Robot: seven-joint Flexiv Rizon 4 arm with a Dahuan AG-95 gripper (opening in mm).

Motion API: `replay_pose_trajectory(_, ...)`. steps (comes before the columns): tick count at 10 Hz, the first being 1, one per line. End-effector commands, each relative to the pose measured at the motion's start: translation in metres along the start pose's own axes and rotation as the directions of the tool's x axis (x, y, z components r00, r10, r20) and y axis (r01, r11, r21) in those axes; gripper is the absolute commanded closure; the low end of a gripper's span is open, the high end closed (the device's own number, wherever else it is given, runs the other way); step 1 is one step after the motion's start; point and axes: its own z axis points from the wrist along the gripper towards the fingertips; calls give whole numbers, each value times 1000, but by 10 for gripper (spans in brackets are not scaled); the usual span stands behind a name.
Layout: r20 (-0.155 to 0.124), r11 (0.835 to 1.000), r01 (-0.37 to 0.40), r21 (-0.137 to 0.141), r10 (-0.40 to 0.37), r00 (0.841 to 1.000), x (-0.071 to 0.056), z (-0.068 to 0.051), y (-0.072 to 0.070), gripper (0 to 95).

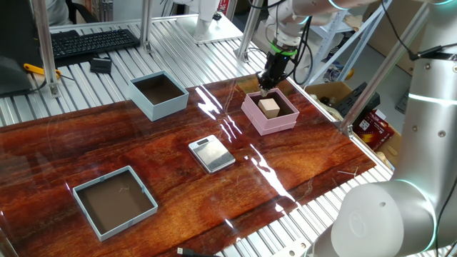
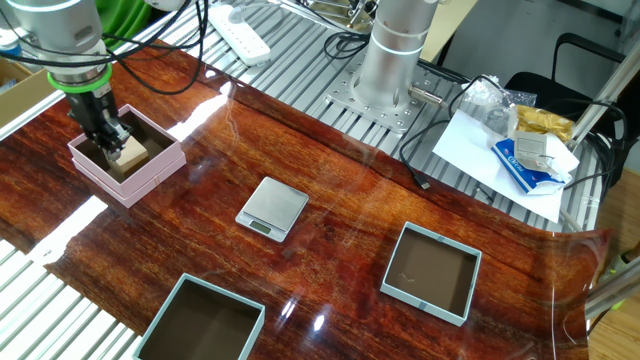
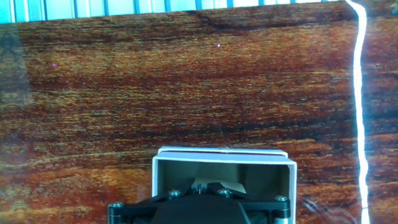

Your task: Move an object from one box to another

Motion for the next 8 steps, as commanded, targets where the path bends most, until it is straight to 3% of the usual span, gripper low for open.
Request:
replay_pose_trajectory(1,-6,1000,-10,-3,10,1000,-1,1,0,570)
replay_pose_trajectory(8,-14,1000,-28,4,28,1000,-16,6,-5,570)
